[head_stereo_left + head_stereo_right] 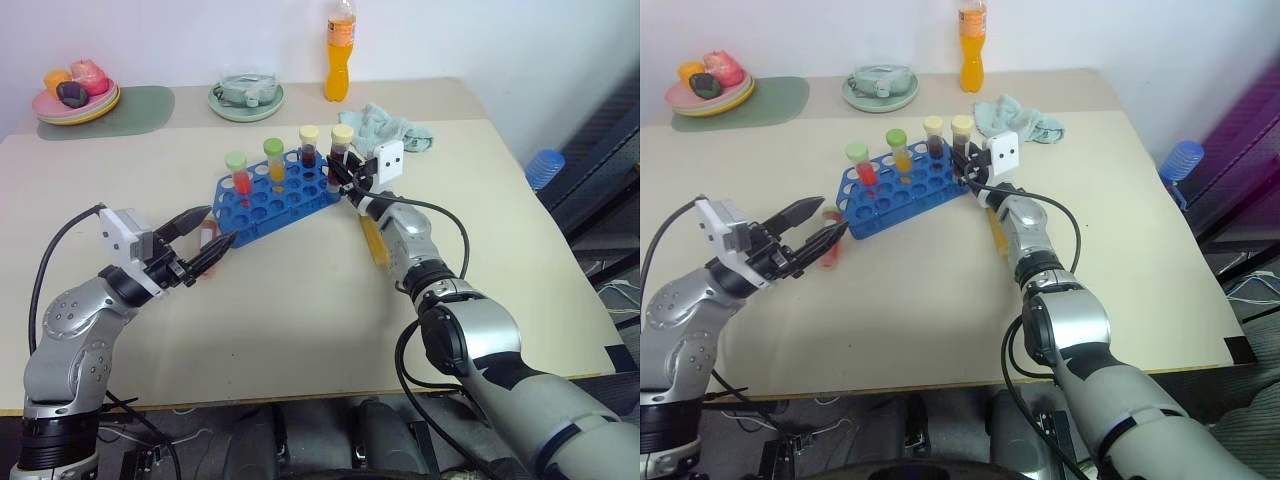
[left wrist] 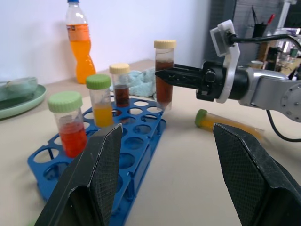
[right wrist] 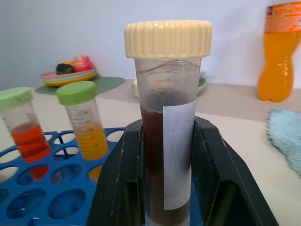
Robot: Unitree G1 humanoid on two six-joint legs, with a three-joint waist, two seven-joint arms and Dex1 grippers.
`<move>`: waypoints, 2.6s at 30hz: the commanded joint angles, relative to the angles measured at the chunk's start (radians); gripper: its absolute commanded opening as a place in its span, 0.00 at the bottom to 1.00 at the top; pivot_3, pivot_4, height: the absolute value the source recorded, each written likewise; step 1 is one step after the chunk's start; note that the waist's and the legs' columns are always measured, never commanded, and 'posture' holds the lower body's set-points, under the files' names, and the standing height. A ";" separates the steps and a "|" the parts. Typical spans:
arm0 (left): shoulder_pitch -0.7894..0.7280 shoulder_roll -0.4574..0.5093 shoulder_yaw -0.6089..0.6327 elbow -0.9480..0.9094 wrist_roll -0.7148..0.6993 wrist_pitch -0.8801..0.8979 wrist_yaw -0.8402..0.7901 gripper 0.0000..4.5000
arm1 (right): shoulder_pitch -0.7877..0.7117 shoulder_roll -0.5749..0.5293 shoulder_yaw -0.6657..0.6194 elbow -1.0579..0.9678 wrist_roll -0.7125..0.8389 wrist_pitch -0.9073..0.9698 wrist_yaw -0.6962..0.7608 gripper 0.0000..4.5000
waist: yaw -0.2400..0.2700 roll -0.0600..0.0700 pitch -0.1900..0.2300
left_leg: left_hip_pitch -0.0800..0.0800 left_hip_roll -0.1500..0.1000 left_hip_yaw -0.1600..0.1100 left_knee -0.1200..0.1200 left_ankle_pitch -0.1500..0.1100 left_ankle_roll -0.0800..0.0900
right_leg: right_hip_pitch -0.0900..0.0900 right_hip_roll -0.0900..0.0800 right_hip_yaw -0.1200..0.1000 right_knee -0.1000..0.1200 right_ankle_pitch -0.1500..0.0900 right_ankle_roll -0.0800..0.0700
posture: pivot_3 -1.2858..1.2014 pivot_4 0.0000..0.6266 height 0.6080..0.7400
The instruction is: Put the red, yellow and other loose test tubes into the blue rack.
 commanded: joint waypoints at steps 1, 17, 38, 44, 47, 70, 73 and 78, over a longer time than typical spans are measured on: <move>0.004 0.017 0.025 -0.020 -0.016 -0.004 -0.020 0.70 | -0.042 0.016 -0.008 0.008 -0.014 -0.018 -0.022 0.15 | 0.000 0.000 0.000 | 0.000 0.000 0.000 0.000 0.000 0.000 | 0.000 0.000 0.000 0.000 0.000 0.000 | 0.52 0.24 1.00; 0.061 0.016 0.057 -0.066 -0.033 0.012 -0.019 0.70 | -0.076 0.059 -0.023 0.034 -0.041 -0.015 -0.071 0.15 | 0.000 0.000 0.000 | 0.000 0.000 0.000 0.001 0.000 0.000 | 0.000 0.000 0.000 0.001 0.000 0.000 | 0.52 0.24 1.00; 0.130 0.028 0.106 -0.143 -0.065 0.045 0.014 0.70 | -0.100 0.035 -0.034 0.061 -0.081 0.011 -0.157 0.15 | 0.001 0.000 0.000 | 0.000 0.000 0.000 0.001 0.000 0.000 | 0.000 0.000 0.001 0.001 0.000 0.000 | 0.52 0.24 1.00; 0.143 0.033 0.114 -0.148 -0.070 0.046 0.010 0.70 | -0.094 0.043 -0.031 0.064 -0.092 0.010 -0.170 0.15 | 0.001 0.000 0.000 | 0.000 0.000 0.000 0.001 0.000 0.000 | 0.000 0.000 0.001 0.001 0.000 0.000 | 0.52 0.24 1.00; 0.149 0.036 0.118 -0.149 -0.072 0.045 0.008 0.70 | -0.090 0.049 -0.024 0.065 -0.107 0.009 -0.186 0.15 | 0.001 0.000 0.000 | 0.000 0.000 0.000 0.001 0.000 0.000 | 0.000 0.000 0.001 0.001 0.000 0.000 | 0.52 0.24 1.00; 0.124 0.030 0.081 -0.120 -0.069 0.044 0.010 0.70 | -0.038 0.059 -0.078 0.047 -0.065 -0.031 -0.065 0.45 | 0.000 0.000 0.000 | 0.000 0.000 0.000 0.002 0.000 0.000 | 0.000 0.000 0.001 0.001 0.000 0.000 | 0.52 0.24 1.00; 0.111 0.029 0.071 -0.110 -0.066 0.045 0.006 0.70 | -0.031 0.055 -0.069 0.044 -0.079 -0.048 -0.080 0.78 | -0.001 0.000 0.000 | 0.000 0.000 0.000 0.002 0.000 0.000 | 0.000 0.000 0.001 0.002 0.000 0.000 | 0.52 0.24 1.00; 0.083 0.028 0.056 -0.088 -0.064 0.047 -0.003 0.70 | -0.034 0.043 -0.051 0.033 -0.104 -0.110 -0.123 0.99 | 0.000 0.000 0.000 | 0.000 0.000 0.000 0.002 0.000 0.000 | 0.000 0.000 0.001 0.002 0.000 0.000 | 0.52 0.24 1.00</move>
